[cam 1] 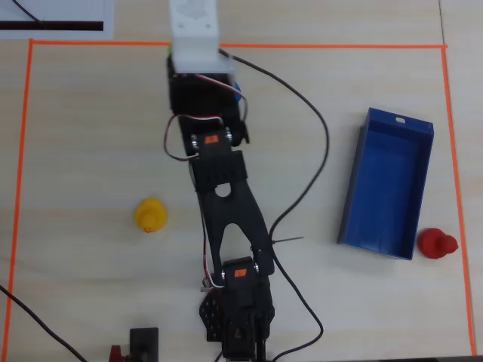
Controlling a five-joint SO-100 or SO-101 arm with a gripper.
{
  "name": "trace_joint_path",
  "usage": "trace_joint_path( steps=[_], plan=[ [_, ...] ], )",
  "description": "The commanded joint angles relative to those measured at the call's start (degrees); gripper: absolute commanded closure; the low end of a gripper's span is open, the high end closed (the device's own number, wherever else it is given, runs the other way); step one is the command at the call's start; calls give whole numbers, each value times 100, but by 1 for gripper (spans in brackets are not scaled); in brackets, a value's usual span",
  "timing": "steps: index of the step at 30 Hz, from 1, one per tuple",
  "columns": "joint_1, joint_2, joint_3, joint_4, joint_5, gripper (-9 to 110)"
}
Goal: Grasp green duck and put it into box.
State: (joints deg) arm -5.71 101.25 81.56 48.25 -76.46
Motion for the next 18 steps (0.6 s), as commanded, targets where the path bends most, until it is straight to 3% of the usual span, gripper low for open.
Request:
trace_joint_path(
  steps=[1,12,18],
  plan=[
    [1556,466,-9,343,-220,101],
    [5309,668,229,360,-747,101],
    [6249,791,1195,-53,-773,101]
  ],
)
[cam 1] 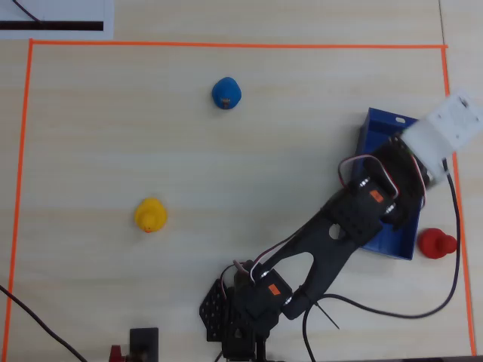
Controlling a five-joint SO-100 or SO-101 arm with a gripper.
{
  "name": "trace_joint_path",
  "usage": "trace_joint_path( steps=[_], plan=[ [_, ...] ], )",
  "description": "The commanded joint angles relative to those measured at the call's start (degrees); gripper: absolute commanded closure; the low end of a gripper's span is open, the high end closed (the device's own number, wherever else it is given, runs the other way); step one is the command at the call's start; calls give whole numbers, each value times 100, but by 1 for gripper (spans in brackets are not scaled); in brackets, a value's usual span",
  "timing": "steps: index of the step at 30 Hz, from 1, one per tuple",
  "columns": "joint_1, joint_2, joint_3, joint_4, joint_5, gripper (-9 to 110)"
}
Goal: Grasp green duck and put it into box.
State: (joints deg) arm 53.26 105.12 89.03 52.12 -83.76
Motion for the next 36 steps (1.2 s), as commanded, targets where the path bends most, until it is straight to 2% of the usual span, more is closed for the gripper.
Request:
trace_joint_path(
  steps=[1,4,8,13,23,27,29,36],
  plan=[
    [413,492,782,-659,-44,101],
    [527,712,1688,-1336,-53,101],
    [615,773,2268,-1485,-53,101],
    [633,861,3094,-2364,-114,101],
    [562,809,3691,-3261,-255,101],
    [615,809,3876,-3480,-993,101],
    [686,809,3981,-3551,-1318,96],
    [861,809,3999,-3419,-1301,86]
  ],
)
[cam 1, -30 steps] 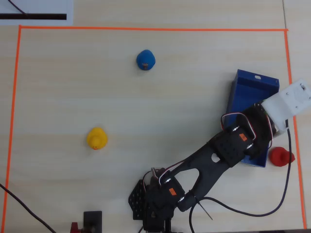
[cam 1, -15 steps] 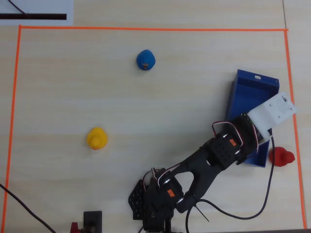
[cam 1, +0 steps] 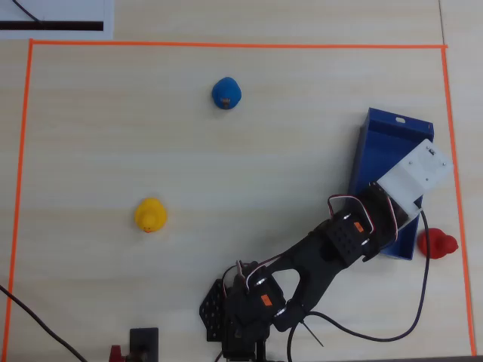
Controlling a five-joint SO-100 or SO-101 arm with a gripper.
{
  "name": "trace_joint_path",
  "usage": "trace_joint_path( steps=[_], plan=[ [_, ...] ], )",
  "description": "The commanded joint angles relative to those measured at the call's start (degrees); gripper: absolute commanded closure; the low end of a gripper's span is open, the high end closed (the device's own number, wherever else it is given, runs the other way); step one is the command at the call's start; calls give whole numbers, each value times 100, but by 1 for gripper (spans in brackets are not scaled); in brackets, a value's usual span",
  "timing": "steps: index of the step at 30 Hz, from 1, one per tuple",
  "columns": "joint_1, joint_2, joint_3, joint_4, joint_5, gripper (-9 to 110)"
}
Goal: Grasp green duck and put it into box.
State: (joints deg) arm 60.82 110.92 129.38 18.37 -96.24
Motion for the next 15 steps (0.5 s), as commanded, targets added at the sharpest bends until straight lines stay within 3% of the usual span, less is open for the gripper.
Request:
trace_joint_path(
  steps=[1,5,8,12,15],
  plan=[
    [105,246,-44,-9,-62,83],
    [105,352,-114,246,-79,75],
    [62,466,-185,545,-88,75],
    [-220,712,-703,1521,53,83],
    [-888,1037,-1301,2145,431,96]
  ],
)
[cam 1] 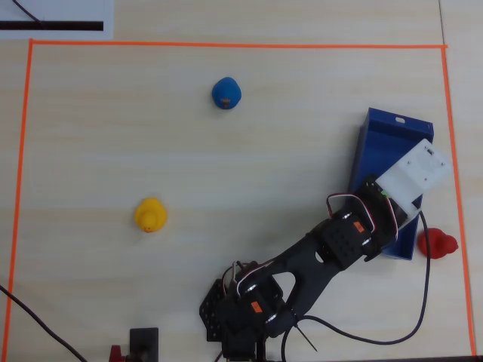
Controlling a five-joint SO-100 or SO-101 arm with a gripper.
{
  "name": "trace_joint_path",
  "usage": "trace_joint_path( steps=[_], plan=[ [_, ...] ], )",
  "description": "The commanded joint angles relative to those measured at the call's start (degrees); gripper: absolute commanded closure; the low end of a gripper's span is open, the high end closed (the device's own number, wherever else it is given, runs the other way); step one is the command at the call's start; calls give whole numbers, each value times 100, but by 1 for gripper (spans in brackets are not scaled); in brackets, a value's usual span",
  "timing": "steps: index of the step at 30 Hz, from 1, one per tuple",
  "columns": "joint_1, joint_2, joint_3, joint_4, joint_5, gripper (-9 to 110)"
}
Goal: Grasp green duck and put it into box.
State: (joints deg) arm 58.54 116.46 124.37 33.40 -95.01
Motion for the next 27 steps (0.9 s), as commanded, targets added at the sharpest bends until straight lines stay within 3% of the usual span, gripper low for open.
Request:
trace_joint_path(
  steps=[1,6,13,16,21,27],
  plan=[
    [-993,615,-1028,879,299,101],
    [-2971,1485,-1582,1934,378,101],
    [-5238,3683,826,3094,316,101],
    [-5660,4491,2065,3639,316,101],
    [-5959,5643,3814,3586,220,101],
    [-6012,6521,4614,3894,185,101]
  ],
)
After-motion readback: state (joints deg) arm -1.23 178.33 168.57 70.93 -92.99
